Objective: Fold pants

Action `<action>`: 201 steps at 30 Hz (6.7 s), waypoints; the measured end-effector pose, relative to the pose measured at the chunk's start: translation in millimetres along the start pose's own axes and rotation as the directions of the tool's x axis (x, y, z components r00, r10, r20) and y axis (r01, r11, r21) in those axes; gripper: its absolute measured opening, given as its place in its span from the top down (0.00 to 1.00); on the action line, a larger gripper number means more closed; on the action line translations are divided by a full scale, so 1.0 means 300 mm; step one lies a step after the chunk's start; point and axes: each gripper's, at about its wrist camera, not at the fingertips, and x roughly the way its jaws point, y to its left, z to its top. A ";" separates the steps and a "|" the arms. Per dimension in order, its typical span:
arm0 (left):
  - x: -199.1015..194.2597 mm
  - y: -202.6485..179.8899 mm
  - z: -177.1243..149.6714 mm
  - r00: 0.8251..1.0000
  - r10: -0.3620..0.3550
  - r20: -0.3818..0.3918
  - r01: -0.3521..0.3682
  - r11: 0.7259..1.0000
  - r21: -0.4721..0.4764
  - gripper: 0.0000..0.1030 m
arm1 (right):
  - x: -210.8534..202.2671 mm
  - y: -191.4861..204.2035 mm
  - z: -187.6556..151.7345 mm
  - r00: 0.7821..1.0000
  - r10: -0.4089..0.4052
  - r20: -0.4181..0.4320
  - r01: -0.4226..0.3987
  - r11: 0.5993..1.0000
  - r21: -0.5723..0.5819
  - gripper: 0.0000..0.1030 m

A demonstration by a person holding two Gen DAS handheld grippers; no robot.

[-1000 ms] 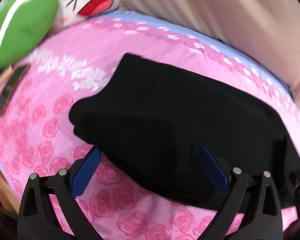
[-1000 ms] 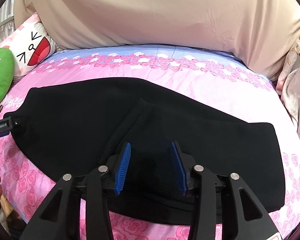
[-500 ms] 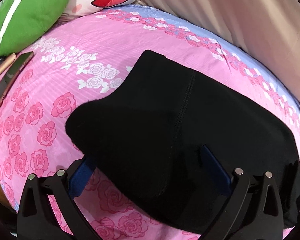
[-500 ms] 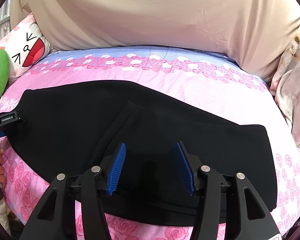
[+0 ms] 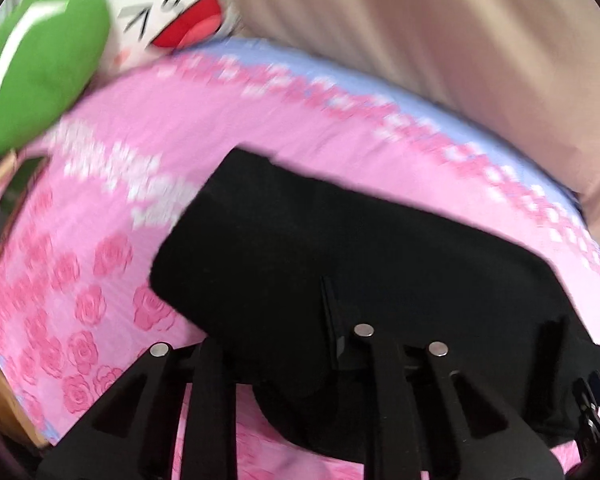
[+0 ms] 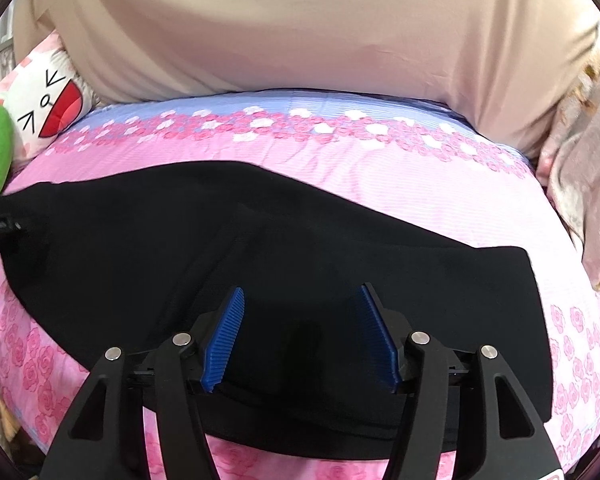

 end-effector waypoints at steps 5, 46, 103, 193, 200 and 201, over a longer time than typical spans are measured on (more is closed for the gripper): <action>-0.240 -0.306 0.013 0.978 -0.165 0.126 0.137 0.969 0.204 0.83 | -0.049 -0.153 -0.022 0.998 -0.044 0.038 0.040 0.996 0.084 0.42; -0.248 -0.340 -0.191 0.997 0.019 0.074 -0.040 0.957 0.288 0.07 | -0.091 -0.242 -0.033 0.974 0.222 0.046 -0.226 0.958 0.176 0.85; -0.188 -0.371 -0.233 0.998 0.029 0.060 -0.050 0.918 0.394 0.17 | 0.210 0.014 0.147 0.954 0.242 -0.179 -0.238 0.970 0.044 0.99; -0.151 -0.315 -0.340 0.993 -0.063 -0.100 0.096 0.920 0.380 0.04 | -0.193 -0.164 -0.093 0.990 0.133 -0.039 -0.127 0.984 0.128 0.47; -0.098 -0.304 -0.356 0.959 -0.187 -0.212 0.246 0.921 0.300 0.04 | -0.135 -0.152 -0.191 0.963 0.243 -0.113 -0.223 0.960 0.167 0.59; -0.088 -0.303 -0.358 0.956 -0.190 -0.226 0.252 0.924 0.289 0.04 | -0.129 -0.147 -0.195 0.963 0.243 -0.114 -0.222 0.960 0.171 0.64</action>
